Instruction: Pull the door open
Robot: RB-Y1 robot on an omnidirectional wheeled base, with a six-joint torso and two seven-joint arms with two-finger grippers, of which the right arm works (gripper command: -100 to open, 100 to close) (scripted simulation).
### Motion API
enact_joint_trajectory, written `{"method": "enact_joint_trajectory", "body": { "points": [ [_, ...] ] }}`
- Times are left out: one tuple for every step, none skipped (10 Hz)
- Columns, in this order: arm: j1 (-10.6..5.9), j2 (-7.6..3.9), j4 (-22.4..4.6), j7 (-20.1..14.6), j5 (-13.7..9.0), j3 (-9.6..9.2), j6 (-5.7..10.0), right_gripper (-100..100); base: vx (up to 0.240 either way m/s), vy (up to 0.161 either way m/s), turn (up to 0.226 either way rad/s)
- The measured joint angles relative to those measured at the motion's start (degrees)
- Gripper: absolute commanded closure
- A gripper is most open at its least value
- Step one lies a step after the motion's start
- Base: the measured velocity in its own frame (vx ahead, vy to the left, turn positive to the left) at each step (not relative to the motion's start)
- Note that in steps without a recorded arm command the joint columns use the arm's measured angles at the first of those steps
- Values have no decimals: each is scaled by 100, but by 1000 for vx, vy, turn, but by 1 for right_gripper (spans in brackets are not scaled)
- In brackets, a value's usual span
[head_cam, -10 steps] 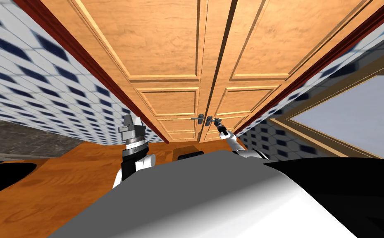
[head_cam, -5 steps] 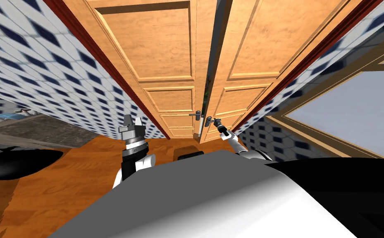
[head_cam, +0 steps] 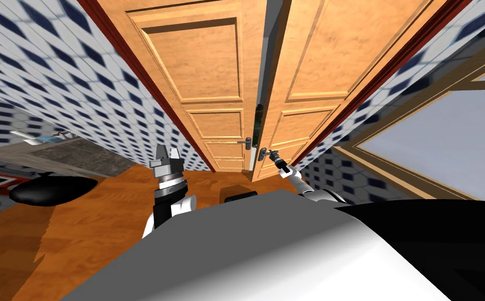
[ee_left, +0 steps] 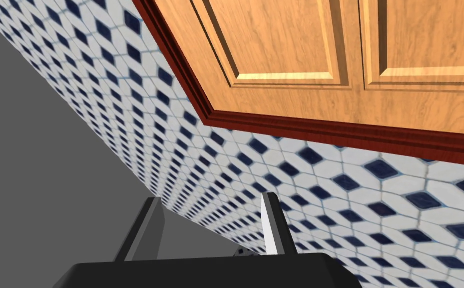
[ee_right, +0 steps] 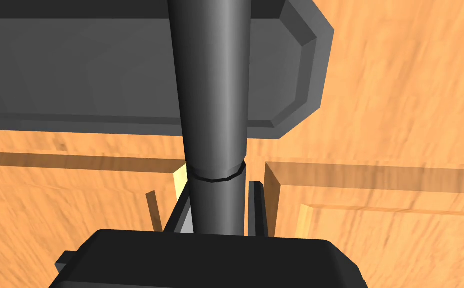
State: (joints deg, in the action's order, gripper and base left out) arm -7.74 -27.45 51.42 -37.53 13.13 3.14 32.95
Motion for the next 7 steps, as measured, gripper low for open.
{"method": "enact_joint_trajectory", "body": {
  "points": [
    [50,-70,59,-107,40,-54,84,100,-214,-113,110],
    [109,-133,121,-215,84,-113,166,100,-167,-86,58],
    [197,-167,180,-287,116,-151,253,100,-170,-84,62],
    [262,-229,202,-375,154,-204,350,100,-173,-92,64],
    [317,-288,231,-468,196,-256,436,100,-186,-123,71],
    [382,-341,303,-559,237,-308,496,100,-171,-100,58],
    [385,-375,260,-616,263,-344,595,100,-72,-40,0]
  ]
}}
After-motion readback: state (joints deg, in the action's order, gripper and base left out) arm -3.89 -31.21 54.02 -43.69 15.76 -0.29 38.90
